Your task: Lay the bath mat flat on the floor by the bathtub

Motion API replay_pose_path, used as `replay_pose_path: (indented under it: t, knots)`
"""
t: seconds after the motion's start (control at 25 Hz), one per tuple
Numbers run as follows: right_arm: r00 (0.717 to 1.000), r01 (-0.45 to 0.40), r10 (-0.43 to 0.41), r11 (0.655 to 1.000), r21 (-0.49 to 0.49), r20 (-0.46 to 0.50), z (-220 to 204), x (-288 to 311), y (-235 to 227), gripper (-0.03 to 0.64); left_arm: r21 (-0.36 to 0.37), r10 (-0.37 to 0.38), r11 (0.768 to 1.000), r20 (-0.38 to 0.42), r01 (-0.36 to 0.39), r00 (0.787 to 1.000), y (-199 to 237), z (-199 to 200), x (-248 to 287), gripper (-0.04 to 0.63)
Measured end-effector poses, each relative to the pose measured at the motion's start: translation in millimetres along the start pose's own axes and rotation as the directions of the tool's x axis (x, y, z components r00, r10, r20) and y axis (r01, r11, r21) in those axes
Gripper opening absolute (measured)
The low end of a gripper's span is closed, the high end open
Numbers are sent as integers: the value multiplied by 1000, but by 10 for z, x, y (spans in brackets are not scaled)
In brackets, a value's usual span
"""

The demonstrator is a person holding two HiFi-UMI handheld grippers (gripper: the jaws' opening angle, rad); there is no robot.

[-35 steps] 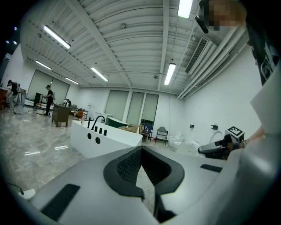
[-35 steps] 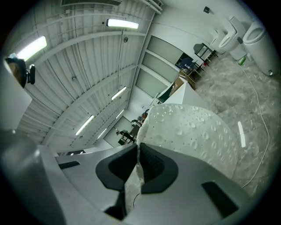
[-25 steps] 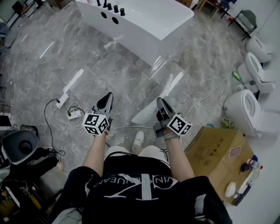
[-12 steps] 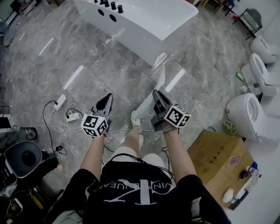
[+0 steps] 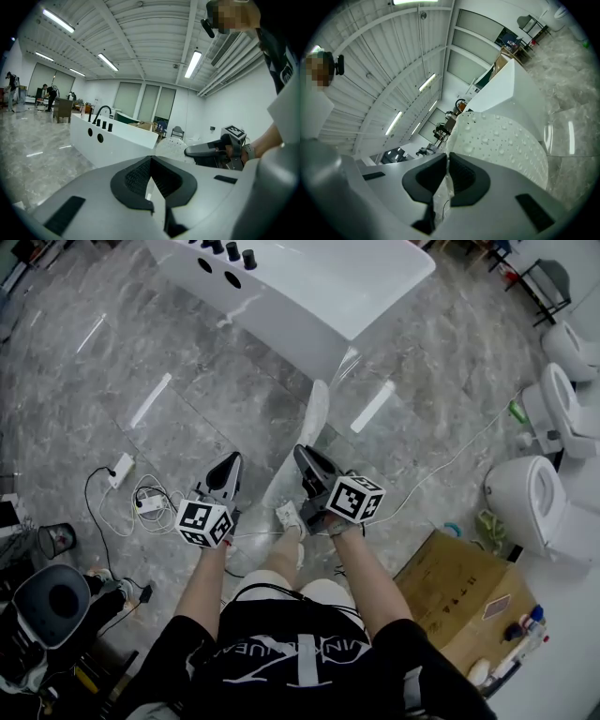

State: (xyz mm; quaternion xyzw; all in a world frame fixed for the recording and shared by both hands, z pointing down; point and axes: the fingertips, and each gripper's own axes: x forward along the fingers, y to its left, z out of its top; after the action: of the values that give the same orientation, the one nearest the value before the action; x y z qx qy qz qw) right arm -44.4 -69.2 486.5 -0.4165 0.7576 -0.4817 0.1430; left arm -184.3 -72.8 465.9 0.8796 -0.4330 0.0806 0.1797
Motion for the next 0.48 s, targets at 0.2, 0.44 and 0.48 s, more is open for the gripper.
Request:
replay_pose_path:
  t: [0.2, 0.44, 0.48]
  knots:
    - [997, -53, 54, 998, 20, -58, 55, 527, -38, 35, 7, 48, 999, -16, -48, 999, 316, 51, 236, 14]
    - [984, -131, 136, 990, 50, -111, 116, 1087, -9, 35, 0, 88, 996, -20, -88, 996, 698, 171, 410, 14]
    - [982, -139, 144, 989, 47, -122, 115, 1152, -37, 35, -2, 87, 996, -18, -87, 996, 743, 189, 441, 14]
